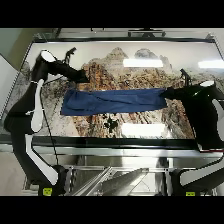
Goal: Fold the shirts.
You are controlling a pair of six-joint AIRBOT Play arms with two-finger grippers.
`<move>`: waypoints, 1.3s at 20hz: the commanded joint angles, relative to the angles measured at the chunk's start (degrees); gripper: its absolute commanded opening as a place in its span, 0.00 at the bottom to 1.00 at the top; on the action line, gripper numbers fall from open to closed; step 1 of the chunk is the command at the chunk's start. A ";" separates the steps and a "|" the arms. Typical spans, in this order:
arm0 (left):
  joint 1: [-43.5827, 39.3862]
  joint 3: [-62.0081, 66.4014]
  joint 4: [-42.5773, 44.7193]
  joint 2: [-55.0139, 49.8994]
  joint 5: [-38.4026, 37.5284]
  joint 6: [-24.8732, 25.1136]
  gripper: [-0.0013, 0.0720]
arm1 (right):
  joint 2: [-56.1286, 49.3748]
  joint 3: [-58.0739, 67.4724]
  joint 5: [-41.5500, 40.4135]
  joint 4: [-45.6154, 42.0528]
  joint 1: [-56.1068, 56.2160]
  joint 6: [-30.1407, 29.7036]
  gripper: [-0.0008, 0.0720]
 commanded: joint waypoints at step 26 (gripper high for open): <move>14.12 5.57 -33.92 28.81 -6.21 7.76 0.05 | 13.73 9.07 -14.97 20.28 27.45 5.75 0.03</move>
